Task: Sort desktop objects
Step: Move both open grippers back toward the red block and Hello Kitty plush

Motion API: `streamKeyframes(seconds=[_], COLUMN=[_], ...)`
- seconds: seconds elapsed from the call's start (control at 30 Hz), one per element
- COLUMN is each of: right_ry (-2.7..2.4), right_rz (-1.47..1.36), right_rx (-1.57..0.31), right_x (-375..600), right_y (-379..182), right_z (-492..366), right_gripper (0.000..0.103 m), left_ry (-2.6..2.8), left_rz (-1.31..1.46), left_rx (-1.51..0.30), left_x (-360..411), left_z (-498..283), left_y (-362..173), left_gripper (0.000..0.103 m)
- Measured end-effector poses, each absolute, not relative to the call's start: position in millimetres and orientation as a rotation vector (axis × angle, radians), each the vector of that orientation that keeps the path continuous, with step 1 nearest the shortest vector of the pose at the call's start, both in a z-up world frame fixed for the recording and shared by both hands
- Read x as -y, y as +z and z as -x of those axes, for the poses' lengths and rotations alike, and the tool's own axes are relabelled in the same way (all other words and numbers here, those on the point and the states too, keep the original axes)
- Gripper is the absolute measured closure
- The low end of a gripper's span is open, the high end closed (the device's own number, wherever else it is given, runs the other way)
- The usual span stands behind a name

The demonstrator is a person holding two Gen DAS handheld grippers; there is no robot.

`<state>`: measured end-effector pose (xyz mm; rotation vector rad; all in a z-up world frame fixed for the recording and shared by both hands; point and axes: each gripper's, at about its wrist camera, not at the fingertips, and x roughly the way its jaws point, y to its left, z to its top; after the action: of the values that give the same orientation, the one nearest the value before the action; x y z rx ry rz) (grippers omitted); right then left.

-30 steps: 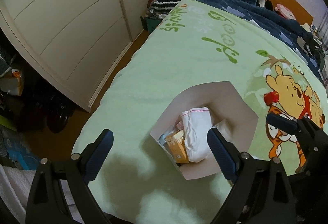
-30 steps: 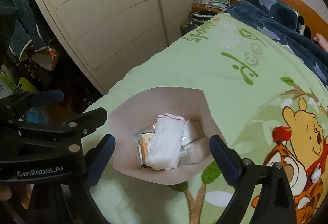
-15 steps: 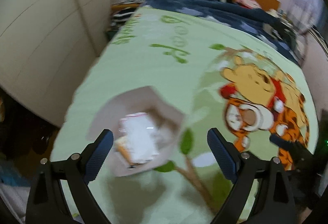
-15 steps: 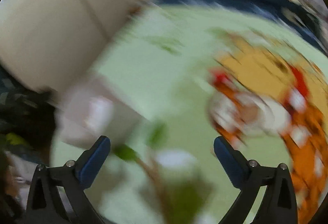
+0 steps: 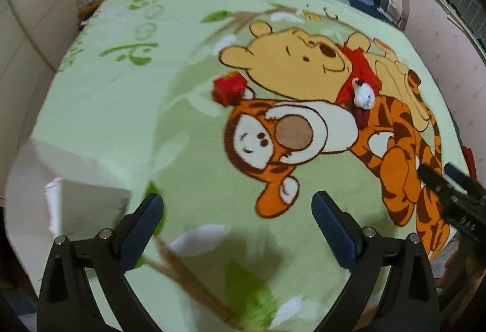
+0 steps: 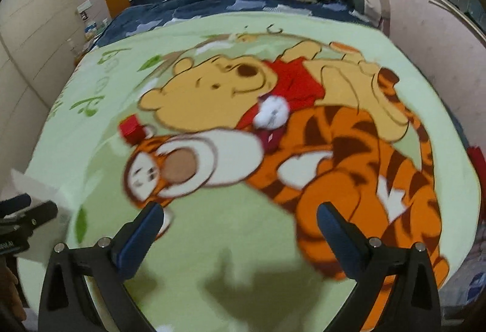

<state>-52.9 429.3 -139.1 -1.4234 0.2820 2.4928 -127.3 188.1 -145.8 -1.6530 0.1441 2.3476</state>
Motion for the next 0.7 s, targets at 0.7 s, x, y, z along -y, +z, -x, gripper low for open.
streamKeyframes(seconds=[0.7], right_ry=[2.549], right_rz=[1.397], right_rx=[-0.237], right_x=[-506.8], right_y=[-275.0], right_z=[229.8], right_gripper=[0.008], left_ry=[2.372], left_rz=[1.610], left_rx=[-0.329], left_x=[-258.2], left_z=[248.0], left_y=[-260.5], left_gripper=[0.004])
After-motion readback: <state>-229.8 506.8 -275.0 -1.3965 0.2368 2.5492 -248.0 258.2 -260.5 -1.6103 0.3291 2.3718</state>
